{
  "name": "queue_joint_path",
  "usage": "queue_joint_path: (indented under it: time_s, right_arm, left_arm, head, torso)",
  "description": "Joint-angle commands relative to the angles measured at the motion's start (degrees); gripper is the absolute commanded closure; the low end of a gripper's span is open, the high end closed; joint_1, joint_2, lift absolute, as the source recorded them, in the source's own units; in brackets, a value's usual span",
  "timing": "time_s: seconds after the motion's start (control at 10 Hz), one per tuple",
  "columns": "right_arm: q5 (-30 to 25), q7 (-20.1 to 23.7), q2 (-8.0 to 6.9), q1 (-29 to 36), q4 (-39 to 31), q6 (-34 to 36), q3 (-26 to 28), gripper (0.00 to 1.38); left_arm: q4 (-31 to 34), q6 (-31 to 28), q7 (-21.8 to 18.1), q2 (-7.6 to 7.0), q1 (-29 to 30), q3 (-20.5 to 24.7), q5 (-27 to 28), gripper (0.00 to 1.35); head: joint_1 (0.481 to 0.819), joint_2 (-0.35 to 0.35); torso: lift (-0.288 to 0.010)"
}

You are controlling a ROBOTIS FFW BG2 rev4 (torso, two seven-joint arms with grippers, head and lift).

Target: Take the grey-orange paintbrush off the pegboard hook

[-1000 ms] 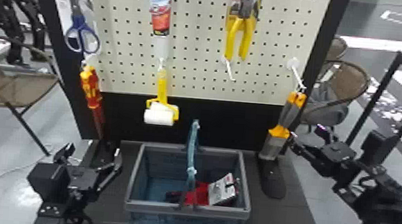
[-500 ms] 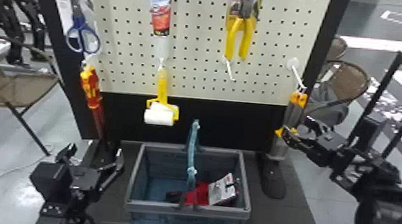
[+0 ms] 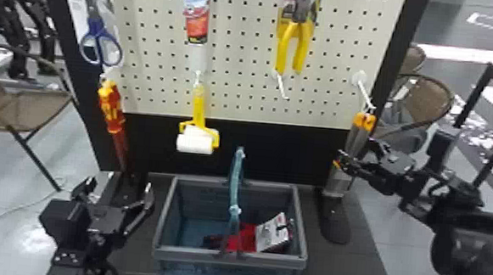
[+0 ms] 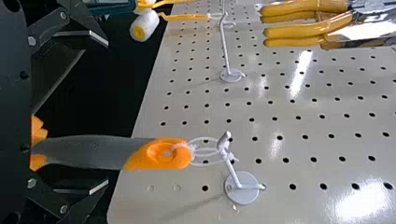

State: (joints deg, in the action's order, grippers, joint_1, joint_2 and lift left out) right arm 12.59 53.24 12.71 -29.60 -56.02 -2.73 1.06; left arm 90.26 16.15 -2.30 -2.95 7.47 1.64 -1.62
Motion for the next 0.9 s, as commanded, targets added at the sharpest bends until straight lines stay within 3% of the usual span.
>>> queue_joint_path:
  time_s: [0.0,0.7,0.8]
  right_arm:
    - [0.33,0.64,0.04,-1.25,1.17,0.00,-2.12,0.26]
    - [2.00,2.04,0.12,-4.76,5.13,-0.09,-7.83,0.26]
    - [2.18,2.22,0.12,-5.29,6.18,-0.44,-7.83,0.37]
  left_arm:
    - [-0.08,-0.15,-0.07,0.14,-0.09,-0.06,0.13,0.12]
    - [-0.35,-0.24,-0.16,-0.12,-0.09,-0.06,0.31,0.12]
    - [-0.35,-0.24,-0.16,-0.21,-0.18,-0.15,0.31,0.12]
  head:
    - [0.549,0.000]
    - [0.549,0.000]
    - [0.549,0.000]
  torso:
    - [-0.100]
    - [-0.100]
    - [-0.100]
